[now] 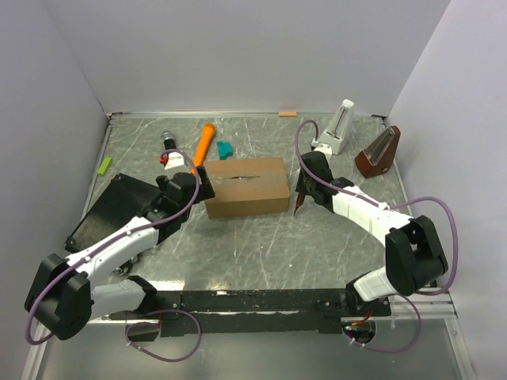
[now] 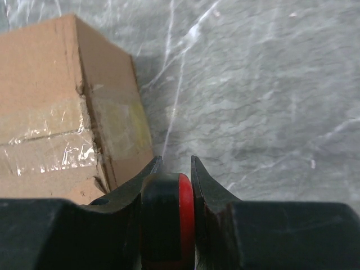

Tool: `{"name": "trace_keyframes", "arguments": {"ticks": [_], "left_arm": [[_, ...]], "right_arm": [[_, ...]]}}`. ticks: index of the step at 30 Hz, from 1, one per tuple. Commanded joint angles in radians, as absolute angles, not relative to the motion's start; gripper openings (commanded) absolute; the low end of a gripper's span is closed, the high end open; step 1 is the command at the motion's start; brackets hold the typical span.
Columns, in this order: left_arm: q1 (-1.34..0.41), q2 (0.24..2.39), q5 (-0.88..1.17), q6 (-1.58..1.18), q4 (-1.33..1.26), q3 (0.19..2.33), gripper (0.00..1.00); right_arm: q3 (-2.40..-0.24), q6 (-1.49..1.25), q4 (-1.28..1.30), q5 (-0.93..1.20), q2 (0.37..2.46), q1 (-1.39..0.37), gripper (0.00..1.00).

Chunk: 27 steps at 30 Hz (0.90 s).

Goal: Unpack the express box
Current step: Adjust the express box at the center of the board.

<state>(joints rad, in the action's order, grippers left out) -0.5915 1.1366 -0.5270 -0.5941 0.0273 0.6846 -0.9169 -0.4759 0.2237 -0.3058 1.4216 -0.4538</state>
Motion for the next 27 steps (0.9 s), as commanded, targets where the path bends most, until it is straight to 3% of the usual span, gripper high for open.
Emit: {"name": "trace_keyframes", "arguments": {"ticks": [1,15,27], "left_arm": [[-0.552,1.178,-0.491,-0.595,0.008,0.695,0.97],[-0.457,1.342,-0.172,-0.465,-0.127,0.747,0.93],[-0.457,1.35,-0.017,-0.443,-0.178,0.695,0.9]], "right_arm": [[-0.988,-0.42,0.143,-0.239,1.454,-0.469,0.0],[-1.031,-0.371,0.178,-0.012,1.548,-0.546,0.0],[-0.894,-0.443,0.179,-0.069,1.409,-0.644,0.0]]}}
